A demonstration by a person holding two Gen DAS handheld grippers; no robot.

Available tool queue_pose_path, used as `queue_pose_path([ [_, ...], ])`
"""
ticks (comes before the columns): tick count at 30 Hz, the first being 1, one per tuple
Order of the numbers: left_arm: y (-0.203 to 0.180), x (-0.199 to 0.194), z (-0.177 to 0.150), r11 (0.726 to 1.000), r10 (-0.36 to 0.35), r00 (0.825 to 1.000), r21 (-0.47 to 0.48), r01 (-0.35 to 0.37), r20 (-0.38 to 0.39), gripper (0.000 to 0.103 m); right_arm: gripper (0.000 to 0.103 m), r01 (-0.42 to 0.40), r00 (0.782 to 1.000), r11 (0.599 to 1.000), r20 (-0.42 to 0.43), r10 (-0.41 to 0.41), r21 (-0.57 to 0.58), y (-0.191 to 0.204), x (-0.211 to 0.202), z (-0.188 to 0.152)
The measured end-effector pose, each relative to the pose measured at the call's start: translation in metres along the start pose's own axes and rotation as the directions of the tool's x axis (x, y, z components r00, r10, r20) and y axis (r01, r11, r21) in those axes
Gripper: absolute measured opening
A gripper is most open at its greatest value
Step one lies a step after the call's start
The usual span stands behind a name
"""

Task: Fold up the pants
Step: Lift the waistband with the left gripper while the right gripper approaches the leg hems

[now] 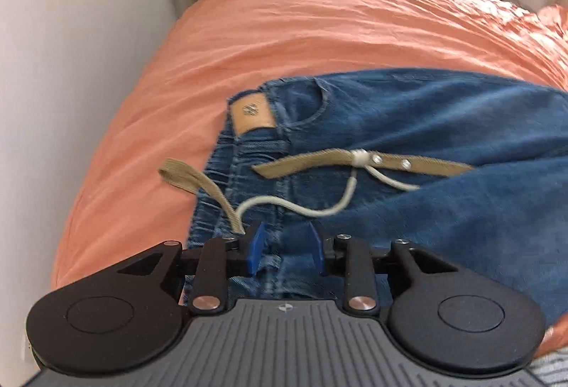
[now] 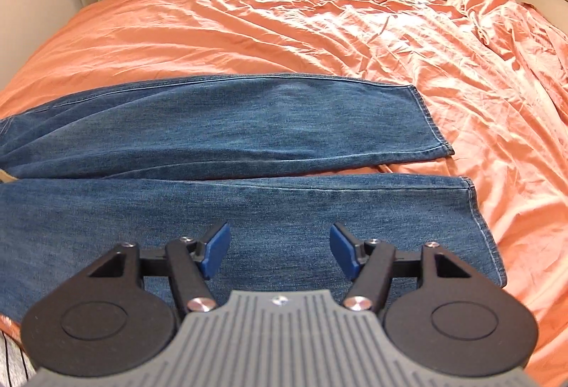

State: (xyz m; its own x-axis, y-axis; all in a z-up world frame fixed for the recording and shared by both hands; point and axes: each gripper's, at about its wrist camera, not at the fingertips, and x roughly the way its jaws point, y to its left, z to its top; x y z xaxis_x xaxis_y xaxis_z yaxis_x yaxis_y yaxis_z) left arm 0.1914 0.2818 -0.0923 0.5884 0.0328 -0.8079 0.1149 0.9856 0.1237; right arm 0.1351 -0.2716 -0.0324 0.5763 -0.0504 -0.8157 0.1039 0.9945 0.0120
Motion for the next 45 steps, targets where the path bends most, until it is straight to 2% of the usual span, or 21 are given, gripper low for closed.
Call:
queue_pose_path([
  [2,-0.018,0.015,-0.008,0.998,0.016,0.998,0.055,-0.012,-0.065,0.035,0.060,-0.015,1.000,1.000,-0.013,0.015,0.008,-0.005,-0.003,0.004],
  [4,-0.026,0.032,-0.021,0.995,0.048,0.988,0.096,-0.034,-0.144,0.030,0.060,-0.039,0.999,0.999,-0.020,0.039,0.031,-0.014,-0.009,0.009],
  [7,-0.026,0.058,-0.044,0.992,0.093,0.958,0.109,-0.065,-0.272,0.026,0.060,-0.073,0.997,0.996,-0.012,0.073,0.056,-0.028,-0.026,0.019],
  [11,-0.027,0.045,-0.042,0.992,0.105,0.958,0.098,-0.081,-0.268,0.026,0.061,-0.070,0.997,0.997,-0.010,0.070,0.043,-0.049,-0.056,0.036],
  [14,-0.040,0.015,-0.033,0.985,0.072,0.976,0.170,-0.037,-0.204,0.026,0.061,-0.043,0.999,0.999,-0.020,0.043,0.012,-0.064,-0.077,0.051],
  [17,-0.057,-0.016,-0.025,0.966,0.047,0.989,0.259,-0.009,-0.138,0.028,0.062,-0.043,0.998,0.999,-0.044,0.043,-0.014,-0.079,-0.099,0.066],
  [19,-0.071,-0.033,-0.022,0.942,0.015,0.993,0.334,0.026,-0.118,0.033,0.062,-0.041,0.997,0.999,-0.068,0.039,-0.029,-0.089,-0.111,0.076],
  [20,-0.080,-0.040,-0.021,0.921,-0.004,0.993,0.385,0.050,-0.118,0.036,0.062,-0.034,0.996,0.999,-0.083,0.031,-0.037,-0.095,-0.117,0.080],
  [22,-0.094,-0.048,-0.025,0.871,-0.027,0.991,0.483,0.089,-0.133,0.042,0.062,-0.014,0.993,0.998,-0.115,0.007,-0.057,-0.105,-0.129,0.086],
  [25,-0.114,-0.051,-0.037,0.787,-0.032,0.980,0.600,0.144,-0.194,0.049,0.062,0.018,0.988,0.997,-0.151,-0.030,-0.081,-0.122,-0.148,0.094],
  [27,-0.125,-0.048,-0.045,0.738,-0.040,0.965,0.644,0.204,-0.260,0.056,0.062,0.047,0.982,0.995,-0.176,-0.063,-0.094,-0.136,-0.163,0.097],
  [29,-0.137,-0.041,-0.054,0.689,-0.038,0.944,0.676,0.262,-0.328,0.056,0.062,0.069,0.976,0.991,-0.197,-0.091,-0.119,-0.150,-0.177,0.099],
  [31,-0.147,-0.030,-0.060,0.654,-0.015,0.923,0.694,0.300,-0.385,0.059,0.062,0.098,0.971,0.984,-0.200,-0.127,-0.150,-0.159,-0.188,0.098],
  [32,-0.151,-0.024,-0.063,0.641,-0.010,0.905,0.692,0.332,-0.425,0.060,0.062,0.113,0.968,0.980,-0.205,-0.146,-0.166,-0.163,-0.192,0.096],
  [33,-0.155,-0.020,-0.065,0.637,0.001,0.896,0.691,0.342,-0.444,0.056,0.062,0.123,0.965,0.977,-0.210,-0.159,-0.176,-0.168,-0.194,0.093],
  [36,-0.162,-0.001,-0.066,0.624,0.045,0.892,0.710,0.328,-0.451,0.060,0.062,0.130,0.960,0.971,-0.219,-0.174,-0.201,-0.180,-0.191,0.078],
  [38,-0.167,0.009,-0.069,0.624,0.069,0.880,0.709,0.329,-0.469,0.058,0.055,0.104,0.967,0.966,-0.203,-0.154,-0.237,-0.186,-0.183,0.063],
  [39,-0.169,0.013,-0.072,0.620,0.084,0.878,0.715,0.323,-0.471,0.057,0.049,0.094,0.970,0.963,-0.193,-0.145,-0.254,-0.189,-0.180,0.055],
  [41,-0.173,0.021,-0.077,0.621,0.126,0.877,0.726,0.295,-0.464,0.057,0.045,0.078,0.978,0.952,-0.165,-0.131,-0.295,-0.191,-0.167,0.036],
  [43,-0.175,0.021,-0.082,0.628,0.154,0.886,0.736,0.254,-0.437,0.052,0.037,0.058,0.984,0.935,-0.137,-0.113,-0.351,-0.195,-0.152,0.018],
  [45,-0.177,0.012,-0.088,0.618,0.155,0.911,0.757,0.214,-0.383,0.034,0.037,0.043,0.991,0.908,-0.098,-0.092,-0.416,-0.197,-0.140,0.000],
])
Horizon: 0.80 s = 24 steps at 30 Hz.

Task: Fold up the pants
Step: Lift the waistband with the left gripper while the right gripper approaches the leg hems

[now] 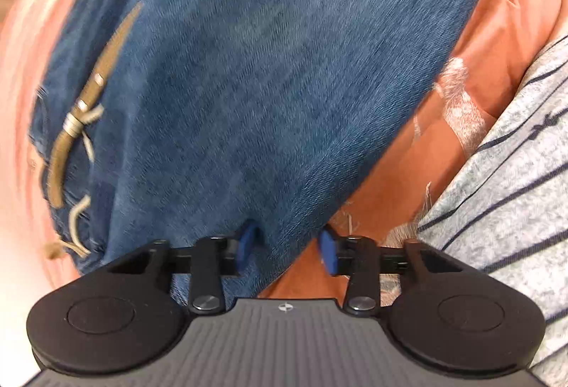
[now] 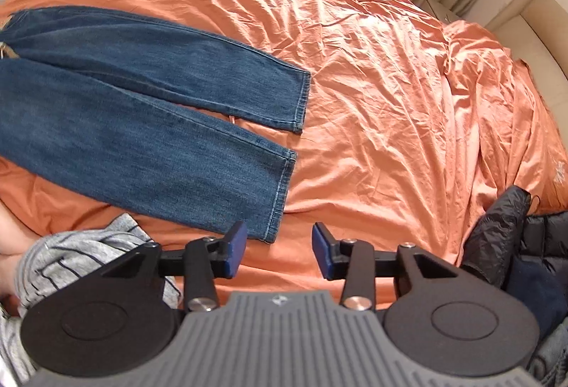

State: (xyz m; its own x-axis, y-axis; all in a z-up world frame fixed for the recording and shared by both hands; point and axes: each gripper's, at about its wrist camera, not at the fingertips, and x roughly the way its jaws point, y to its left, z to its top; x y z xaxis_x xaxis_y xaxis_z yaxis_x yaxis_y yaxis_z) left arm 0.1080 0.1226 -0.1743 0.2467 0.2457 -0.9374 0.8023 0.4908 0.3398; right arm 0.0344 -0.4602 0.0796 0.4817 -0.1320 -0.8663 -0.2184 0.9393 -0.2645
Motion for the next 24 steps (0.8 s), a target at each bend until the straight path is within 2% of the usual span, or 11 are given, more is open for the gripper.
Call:
queue_pose_path([
  [3,-0.001,-0.018,-0.011,0.996,0.038,0.997,-0.083,-0.033,0.064,0.016,0.037,-0.027,0.998,0.991,0.060,0.035,-0.133,0.008,0.023,-0.017],
  [6,0.010,-0.041,-0.022,0.972,0.084,0.987,-0.231,-0.051,0.134,0.012,0.037,-0.040,0.997,0.975,0.049,0.051,-0.216,0.013,0.053,-0.021],
  [8,0.017,-0.054,-0.030,0.943,0.118,0.977,-0.328,-0.053,0.180,0.010,0.037,-0.041,0.998,0.959,0.037,0.053,-0.280,0.017,0.073,-0.023],
  [11,0.039,-0.075,-0.029,0.884,0.161,0.960,-0.465,-0.037,0.228,0.009,0.035,-0.049,0.998,0.922,0.022,0.062,-0.384,0.025,0.102,-0.028],
  [12,0.051,-0.079,-0.026,0.866,0.172,0.956,-0.500,-0.032,0.237,0.009,0.027,-0.050,0.998,0.908,0.011,0.060,-0.416,0.028,0.111,-0.030],
  [13,0.053,-0.082,-0.026,0.853,0.181,0.954,-0.521,-0.031,0.240,0.009,0.019,-0.049,0.998,0.892,0.000,0.055,-0.449,0.031,0.119,-0.032],
  [15,0.058,-0.088,-0.025,0.829,0.192,0.952,-0.558,-0.027,0.239,0.009,0.015,-0.059,0.998,0.858,-0.017,0.058,-0.510,0.038,0.136,-0.037],
  [18,0.062,-0.088,-0.022,0.811,0.184,0.959,-0.585,-0.024,0.217,0.009,0.013,-0.092,0.996,0.804,-0.040,0.085,-0.587,0.051,0.155,-0.044],
  [20,0.061,-0.087,-0.020,0.801,0.183,0.963,-0.597,-0.029,0.200,0.009,0.013,-0.110,0.994,0.754,-0.048,0.103,-0.647,0.061,0.165,-0.049],
  [24,0.062,-0.083,-0.016,0.790,0.191,0.966,-0.612,-0.045,0.176,0.009,0.015,-0.114,0.993,0.688,-0.054,0.108,-0.716,0.071,0.184,-0.057],
])
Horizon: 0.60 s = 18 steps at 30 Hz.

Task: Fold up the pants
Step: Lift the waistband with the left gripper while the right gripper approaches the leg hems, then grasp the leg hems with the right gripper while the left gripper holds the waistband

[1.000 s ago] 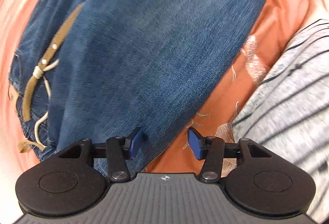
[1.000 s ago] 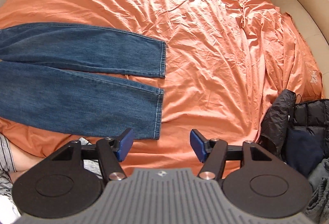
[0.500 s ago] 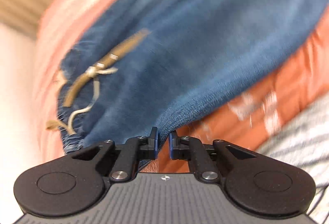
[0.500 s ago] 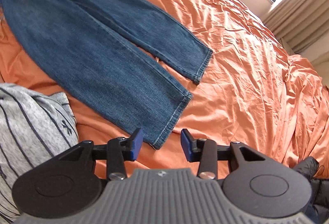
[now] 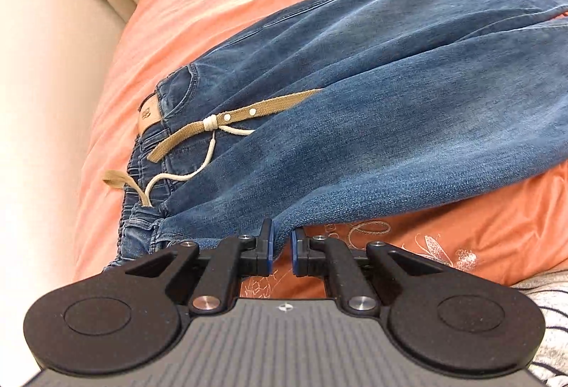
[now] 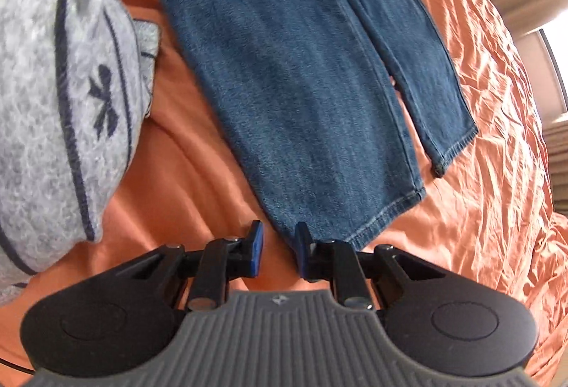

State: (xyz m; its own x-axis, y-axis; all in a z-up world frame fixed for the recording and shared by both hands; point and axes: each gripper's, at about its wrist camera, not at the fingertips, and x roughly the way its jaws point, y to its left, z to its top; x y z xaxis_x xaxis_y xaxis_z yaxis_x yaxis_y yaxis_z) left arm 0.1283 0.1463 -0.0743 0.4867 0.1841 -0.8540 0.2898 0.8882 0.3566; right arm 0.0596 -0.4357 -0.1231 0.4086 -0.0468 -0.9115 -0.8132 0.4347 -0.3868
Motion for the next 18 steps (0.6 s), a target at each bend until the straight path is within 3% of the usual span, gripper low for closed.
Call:
queue_pose_path([
  [5,-0.001,0.002,0.001,1.000,0.003,1.000,-0.025,-0.004,-0.017,0.009,0.018,0.063,0.998,0.998,-0.003,-0.064,-0.031,0.003,0.022,-0.003],
  [6,0.000,0.003,0.001,1.000,0.004,1.000,-0.027,-0.005,-0.018,0.009,0.016,0.076,0.997,0.997,0.002,-0.076,-0.019,0.003,0.022,-0.003],
  [7,0.000,0.003,0.000,0.999,0.005,1.000,-0.031,-0.006,-0.017,0.009,0.004,0.097,0.995,0.995,0.010,-0.097,-0.007,0.002,0.022,-0.003],
  [8,0.000,0.002,0.000,0.999,0.006,1.000,-0.036,-0.006,-0.013,0.009,0.000,0.107,0.994,0.994,0.028,-0.107,0.015,-0.001,0.019,-0.004],
  [11,-0.001,0.000,-0.003,0.999,0.017,1.000,-0.031,-0.017,0.014,0.008,0.000,0.138,0.987,0.985,0.070,-0.146,0.107,-0.014,-0.002,-0.006],
  [18,0.018,-0.039,0.001,0.996,0.061,0.988,-0.068,-0.051,0.145,0.005,0.000,0.256,0.915,0.894,0.207,-0.347,0.367,-0.064,-0.105,0.006],
])
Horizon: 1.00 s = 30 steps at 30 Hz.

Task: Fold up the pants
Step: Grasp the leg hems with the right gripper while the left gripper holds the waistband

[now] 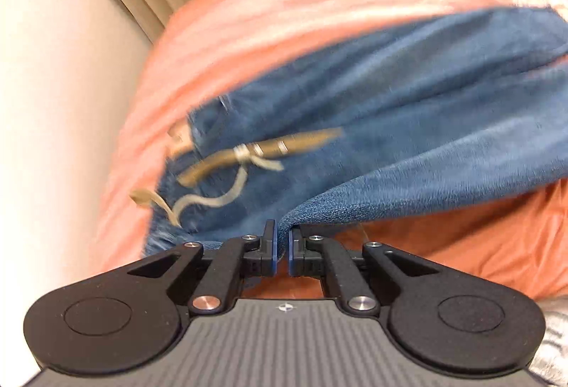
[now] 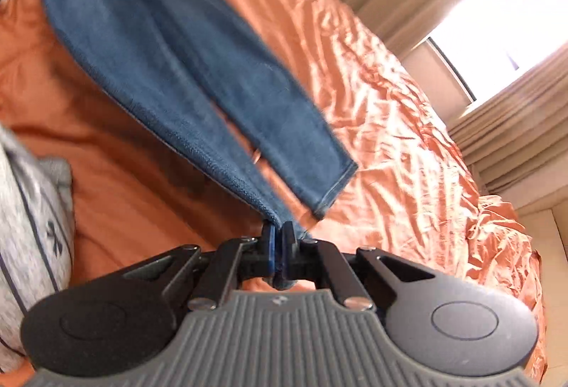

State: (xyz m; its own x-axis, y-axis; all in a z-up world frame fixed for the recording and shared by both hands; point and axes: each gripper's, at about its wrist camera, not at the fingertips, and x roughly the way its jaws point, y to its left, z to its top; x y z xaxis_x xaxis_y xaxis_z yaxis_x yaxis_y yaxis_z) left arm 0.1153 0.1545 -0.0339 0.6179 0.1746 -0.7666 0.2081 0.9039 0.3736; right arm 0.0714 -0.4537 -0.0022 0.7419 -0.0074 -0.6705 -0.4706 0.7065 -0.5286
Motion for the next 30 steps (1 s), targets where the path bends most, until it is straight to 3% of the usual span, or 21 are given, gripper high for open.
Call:
queue_pose_path([
  [5,0.031,-0.037,0.041,0.999,0.040,0.993,-0.014,-0.039,0.112,0.004,0.000,0.091,0.994,0.992,0.052,-0.096,0.093,-0.045,-0.032,0.048],
  [11,0.044,-0.032,0.093,0.996,0.053,0.988,0.062,-0.062,0.143,0.004,0.000,0.141,0.990,0.973,-0.040,-0.136,0.180,-0.083,0.001,0.078],
  [19,0.028,0.046,0.152,0.983,0.048,0.995,0.171,-0.062,0.085,0.005,0.000,0.142,0.977,0.973,-0.186,-0.108,0.180,-0.095,0.124,0.098],
  [24,0.024,0.119,0.187,0.978,0.046,0.999,0.201,-0.047,0.008,0.005,0.000,0.111,0.966,0.980,-0.251,-0.067,0.165,-0.106,0.217,0.114],
  [30,0.010,0.209,0.199,0.973,0.043,0.993,0.229,-0.016,-0.110,0.005,0.000,0.044,0.942,0.989,-0.337,0.005,0.139,-0.100,0.329,0.122],
])
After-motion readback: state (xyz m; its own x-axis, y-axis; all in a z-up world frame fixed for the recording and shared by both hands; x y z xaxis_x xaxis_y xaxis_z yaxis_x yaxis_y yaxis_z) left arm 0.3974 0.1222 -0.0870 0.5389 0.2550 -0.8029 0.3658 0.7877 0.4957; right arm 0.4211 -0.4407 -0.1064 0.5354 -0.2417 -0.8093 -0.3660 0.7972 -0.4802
